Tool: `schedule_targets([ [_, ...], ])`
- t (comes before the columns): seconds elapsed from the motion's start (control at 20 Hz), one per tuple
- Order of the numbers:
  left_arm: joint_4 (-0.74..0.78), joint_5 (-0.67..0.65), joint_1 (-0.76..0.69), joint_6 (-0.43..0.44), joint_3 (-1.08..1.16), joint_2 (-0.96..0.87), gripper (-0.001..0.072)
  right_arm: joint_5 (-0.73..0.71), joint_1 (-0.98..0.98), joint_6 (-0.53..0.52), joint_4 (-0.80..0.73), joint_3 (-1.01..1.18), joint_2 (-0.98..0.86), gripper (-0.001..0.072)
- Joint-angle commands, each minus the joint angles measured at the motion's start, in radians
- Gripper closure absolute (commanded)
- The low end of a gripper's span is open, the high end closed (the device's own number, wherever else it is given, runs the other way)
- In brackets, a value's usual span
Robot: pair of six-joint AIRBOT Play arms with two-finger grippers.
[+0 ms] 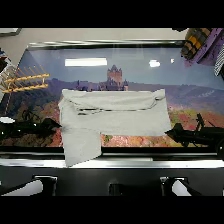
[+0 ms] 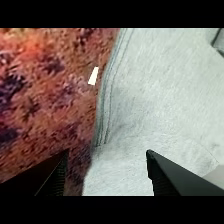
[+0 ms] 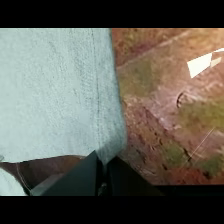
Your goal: Fold the clothes and pants, and hang the long-sleeved shirts on hangers.
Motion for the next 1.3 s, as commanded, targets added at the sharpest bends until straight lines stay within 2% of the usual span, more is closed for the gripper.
schedule_targets([
  [0.0, -0.016, 0.039, -0.033, 0.004, -0.002, -0.026, 0.0169, -0.011, 0.000, -0.001, 0.002, 0.002, 0.017, 0.0679],
  [0.3, -0.050, 0.106, -0.086, -0.004, -0.002, -0.034, 0.0201, -0.017, 0.000, -0.005, 0.002, 0.002, 0.017, 0.0678],
  [0.8, -0.094, 0.067, -0.111, -0.003, -0.002, -0.046, 0.0212, 0.028, 0.000, -0.039, 0.006, 0.002, 0.017, 0.0679],
  [0.85, -0.094, 0.061, -0.111, 0.000, -0.002, -0.046, 0.0261, 0.034, 0.001, -0.039, 0.006, 0.002, 0.017, 0.0679],
  [0.9, -0.094, 0.059, -0.111, 0.001, -0.002, -0.046, 0.0394, 0.037, 0.000, -0.039, 0.006, 0.002, 0.017, 0.0679],
  [0.95, -0.094, 0.059, -0.111, 0.004, -0.002, -0.046, 0.0464, 0.039, 0.001, -0.039, 0.006, 0.002, 0.017, 0.0679],
  [1.0, -0.094, 0.060, -0.111, 0.005, -0.002, -0.046, 0.0473, 0.039, 0.001, -0.039, 0.006, 0.002, 0.017, 0.0679],
  [1.05, -0.094, 0.060, -0.111, 0.008, -0.002, -0.046, 0.0530, 0.039, 0.001, -0.039, 0.006, 0.002, 0.017, 0.0679],
  [1.1, -0.094, 0.059, -0.111, 0.011, -0.002, -0.046, 0.0694, 0.039, 0.000, -0.041, 0.006, 0.002, 0.017, 0.0679],
  [1.25, -0.094, 0.060, -0.111, 0.011, 0.007, -0.044, 0.0696, 0.033, 0.001, -0.142, 0.055, 0.005, 0.017, 0.0679],
])
